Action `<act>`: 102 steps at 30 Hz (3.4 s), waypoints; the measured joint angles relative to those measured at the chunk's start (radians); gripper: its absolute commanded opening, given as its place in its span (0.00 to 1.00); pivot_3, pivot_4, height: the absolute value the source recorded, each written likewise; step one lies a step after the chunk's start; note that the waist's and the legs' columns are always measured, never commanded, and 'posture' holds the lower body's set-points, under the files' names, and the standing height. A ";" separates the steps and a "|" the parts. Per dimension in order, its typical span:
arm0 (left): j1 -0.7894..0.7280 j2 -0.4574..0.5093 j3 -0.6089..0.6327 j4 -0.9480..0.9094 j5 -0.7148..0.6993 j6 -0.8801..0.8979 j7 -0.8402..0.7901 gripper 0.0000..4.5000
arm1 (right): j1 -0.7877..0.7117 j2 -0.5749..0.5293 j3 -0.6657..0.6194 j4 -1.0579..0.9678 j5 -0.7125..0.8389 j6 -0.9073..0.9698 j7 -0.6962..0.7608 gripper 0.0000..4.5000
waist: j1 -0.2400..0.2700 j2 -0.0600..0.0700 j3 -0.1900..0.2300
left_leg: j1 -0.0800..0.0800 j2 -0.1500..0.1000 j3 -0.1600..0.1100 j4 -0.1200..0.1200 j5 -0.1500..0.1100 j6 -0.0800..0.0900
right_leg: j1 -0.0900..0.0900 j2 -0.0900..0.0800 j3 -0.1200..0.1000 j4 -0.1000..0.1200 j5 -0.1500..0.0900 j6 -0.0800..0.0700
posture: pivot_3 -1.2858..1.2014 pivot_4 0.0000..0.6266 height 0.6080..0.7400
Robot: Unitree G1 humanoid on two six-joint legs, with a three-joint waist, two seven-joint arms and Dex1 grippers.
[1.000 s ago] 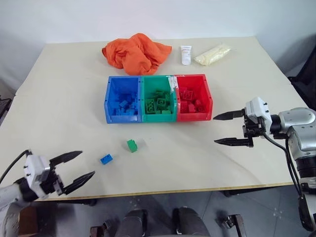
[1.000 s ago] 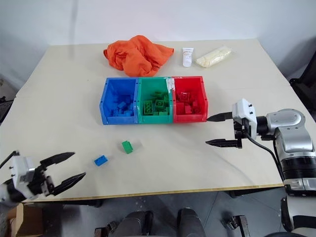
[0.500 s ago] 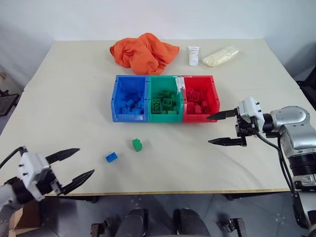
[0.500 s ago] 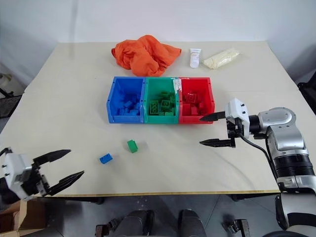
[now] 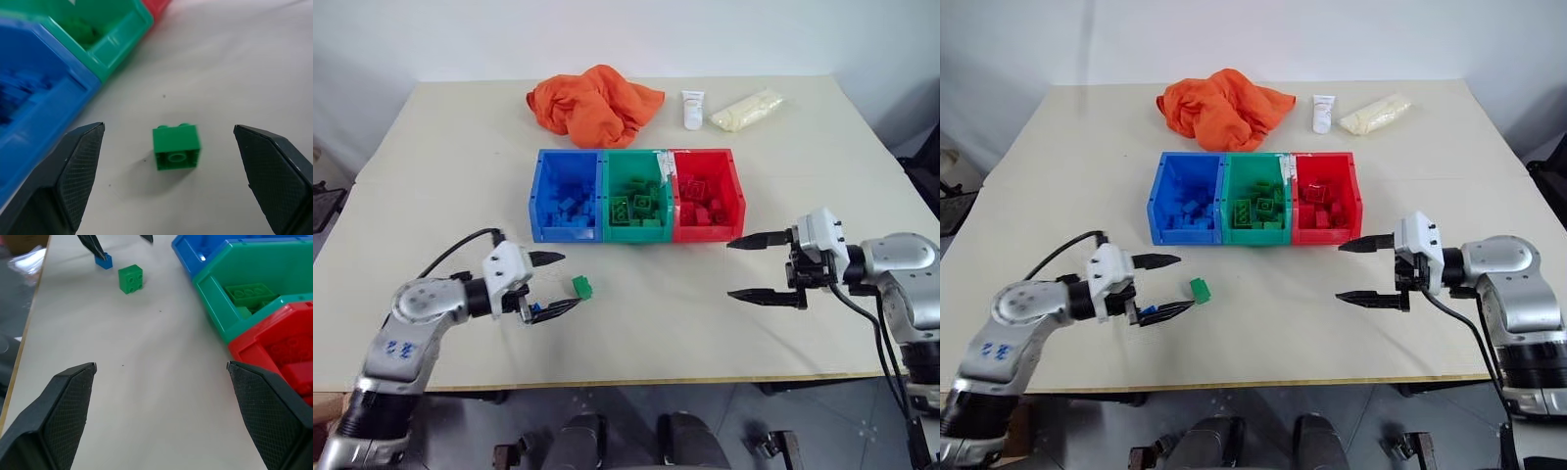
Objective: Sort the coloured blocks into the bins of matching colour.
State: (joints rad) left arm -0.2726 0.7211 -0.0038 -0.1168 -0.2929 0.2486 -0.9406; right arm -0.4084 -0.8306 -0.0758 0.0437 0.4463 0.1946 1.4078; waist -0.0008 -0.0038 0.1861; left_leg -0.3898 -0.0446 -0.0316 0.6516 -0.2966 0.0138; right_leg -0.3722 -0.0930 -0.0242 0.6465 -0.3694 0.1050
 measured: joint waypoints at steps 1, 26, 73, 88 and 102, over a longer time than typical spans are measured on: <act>-0.021 0.000 -0.020 0.024 0.020 0.005 0.000 1.00 | 0.018 0.000 -0.009 -0.018 0.004 0.005 -0.012 0.99 | 0.000 0.000 0.000 | 0.000 0.000 0.000 0.000 0.000 0.000 | 0.000 0.000 0.000 0.000 0.000 0.000 | 0.52 0.24 1.00; -0.194 -0.139 -0.152 0.090 0.083 0.110 0.013 0.33 | 0.161 -0.001 -0.091 -0.159 0.027 0.045 -0.141 1.00 | 0.013 0.000 0.000 | -0.002 0.000 0.000 0.008 0.000 0.000 | 0.000 0.000 0.001 0.006 0.000 0.000 | 0.52 0.24 1.00; 0.015 0.103 0.263 -0.012 -0.089 0.110 -0.063 0.99 | -0.092 0.045 -0.072 0.079 0.059 -0.007 -0.143 1.00 | -0.003 -0.003 0.002 | -0.005 0.000 -0.001 0.010 -0.001 0.001 | -0.003 -0.001 0.002 0.008 0.001 0.002 | 0.52 0.24 1.00; 0.509 0.166 0.630 -0.078 -0.173 0.075 -0.233 0.99 | -0.165 0.057 -0.014 0.180 0.030 -0.039 0.011 1.00 | -0.003 -0.003 0.003 | -0.003 0.000 -0.001 0.006 -0.002 0.002 | -0.002 -0.001 0.002 0.003 0.000 0.000 | 0.52 0.24 1.00; 0.406 0.056 0.369 -0.156 -0.118 0.075 -0.070 0.99 | -0.088 0.032 -0.016 0.101 0.047 -0.020 0.062 1.00 | 0.001 -0.003 0.002 | -0.002 0.000 0.000 0.004 -0.002 0.002 | -0.001 -0.001 0.002 0.001 0.000 0.001 | 0.52 0.24 1.00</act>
State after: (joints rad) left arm 0.1337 0.7772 0.3650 -0.2731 -0.4111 0.3235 -1.0102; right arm -0.4960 -0.7990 -0.0916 0.1446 0.4935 0.1748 1.4695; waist 0.0001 -0.0067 0.1886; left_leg -0.3915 -0.0445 -0.0313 0.6556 -0.2986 0.0156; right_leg -0.3733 -0.0941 -0.0219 0.6476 -0.3689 0.1058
